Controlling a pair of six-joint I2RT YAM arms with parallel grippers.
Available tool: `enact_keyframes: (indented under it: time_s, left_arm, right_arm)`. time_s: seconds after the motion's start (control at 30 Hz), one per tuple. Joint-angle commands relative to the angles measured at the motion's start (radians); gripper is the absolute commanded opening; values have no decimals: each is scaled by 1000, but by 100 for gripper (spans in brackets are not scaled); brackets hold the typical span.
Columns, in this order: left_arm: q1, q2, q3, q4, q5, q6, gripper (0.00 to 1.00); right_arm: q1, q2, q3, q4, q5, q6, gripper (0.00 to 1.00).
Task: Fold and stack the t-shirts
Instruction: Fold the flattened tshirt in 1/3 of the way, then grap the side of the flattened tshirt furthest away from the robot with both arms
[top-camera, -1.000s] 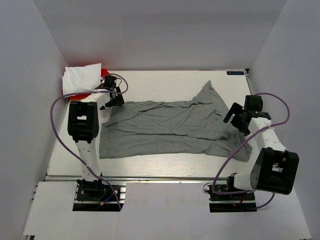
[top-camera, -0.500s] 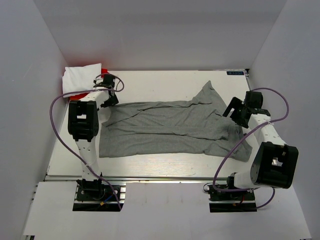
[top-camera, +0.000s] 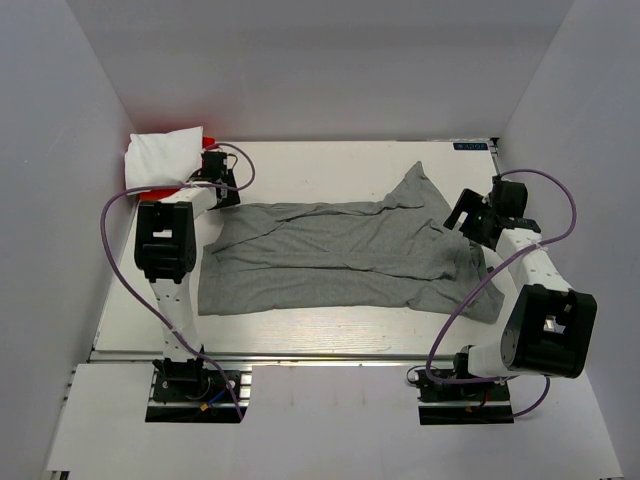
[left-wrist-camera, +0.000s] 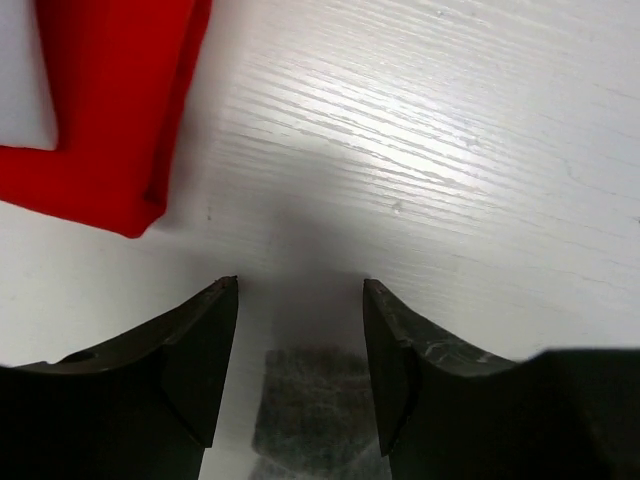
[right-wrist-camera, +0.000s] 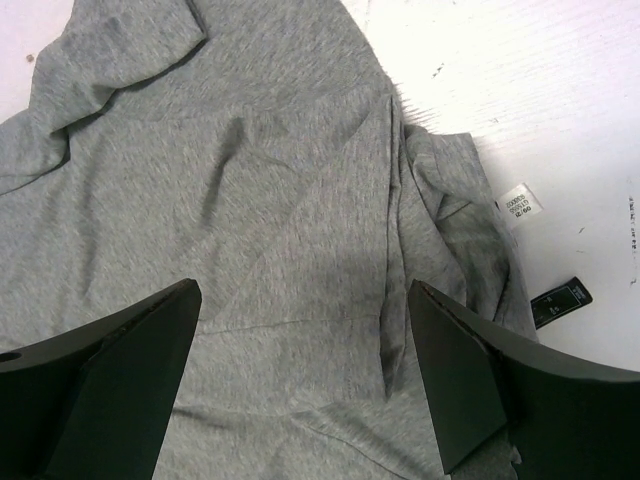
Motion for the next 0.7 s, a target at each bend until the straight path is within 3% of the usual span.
enact_keyframes:
  time_s: [0.0, 0.03, 0.1, 0.17, 0.27, 0.37, 0.6, 0.67]
  left_arm:
    - [0, -34, -14, -6, 66, 17, 64]
    - [0, -66, -28, 6, 55, 17, 64]
    - [0, -105, -57, 42, 55, 17, 74]
    - [0, -145, -58, 42, 89, 6, 74]
    - [0, -174, -35, -3, 89, 6, 84]
    - [0, -208, -76, 8, 98, -6, 84]
    - [0, -189, -120, 11, 165, -26, 71]
    - [0, -180, -148, 42, 187, -35, 59]
  right_arm:
    - [2, -16, 28, 40, -13, -30, 90]
    - [2, -13, 36, 37, -16, -32, 90]
    - [3, -10, 48, 45, -36, -32, 90]
    - [2, -9, 52, 46, -45, -27, 90]
    - [5, -19, 50, 42, -45, -29, 90]
    - [3, -33, 38, 45, -44, -26, 90]
    - [2, -47, 33, 29, -13, -30, 90]
    - [3, -35, 36, 28, -15, -30, 90]
